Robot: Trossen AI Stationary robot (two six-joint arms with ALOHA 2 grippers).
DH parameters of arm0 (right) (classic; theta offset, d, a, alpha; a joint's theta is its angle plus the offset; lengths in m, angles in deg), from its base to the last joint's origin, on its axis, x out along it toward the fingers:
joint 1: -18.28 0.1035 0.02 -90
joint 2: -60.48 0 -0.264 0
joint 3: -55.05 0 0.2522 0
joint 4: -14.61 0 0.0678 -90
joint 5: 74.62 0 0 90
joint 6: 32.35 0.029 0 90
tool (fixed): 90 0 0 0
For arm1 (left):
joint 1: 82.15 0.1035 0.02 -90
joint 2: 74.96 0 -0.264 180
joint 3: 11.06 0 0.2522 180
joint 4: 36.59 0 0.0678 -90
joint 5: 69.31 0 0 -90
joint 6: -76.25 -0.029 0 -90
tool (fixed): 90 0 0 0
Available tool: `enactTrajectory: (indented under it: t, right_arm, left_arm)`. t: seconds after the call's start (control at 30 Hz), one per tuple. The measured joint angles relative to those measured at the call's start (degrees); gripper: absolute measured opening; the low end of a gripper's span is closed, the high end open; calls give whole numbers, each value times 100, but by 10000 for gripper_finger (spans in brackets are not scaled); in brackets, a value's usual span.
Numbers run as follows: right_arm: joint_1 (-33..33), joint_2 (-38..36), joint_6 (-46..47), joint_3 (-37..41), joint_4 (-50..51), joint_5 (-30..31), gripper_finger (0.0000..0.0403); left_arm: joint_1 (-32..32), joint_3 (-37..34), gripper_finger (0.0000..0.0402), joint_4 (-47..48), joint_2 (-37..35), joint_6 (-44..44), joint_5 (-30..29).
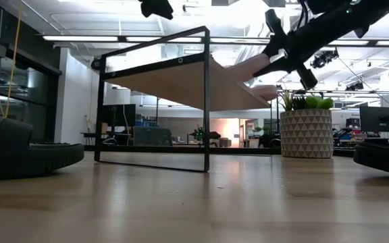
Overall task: Pick and place slides into the shelf
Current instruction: Put the pink slide on the shelf
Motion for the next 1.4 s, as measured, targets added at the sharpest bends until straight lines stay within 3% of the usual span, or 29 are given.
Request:
enactTrajectory:
  t: [0.97, 1.4]
  right_arm:
    - [-2, -2, -86, 0, 171, 400, 44]
    - [-13, -7, -147, 0, 274, 744, 121]
  left_arm:
    - [2, 0, 140, 94, 0, 0, 27]
    - [1, 0, 140, 131, 0, 0, 43]
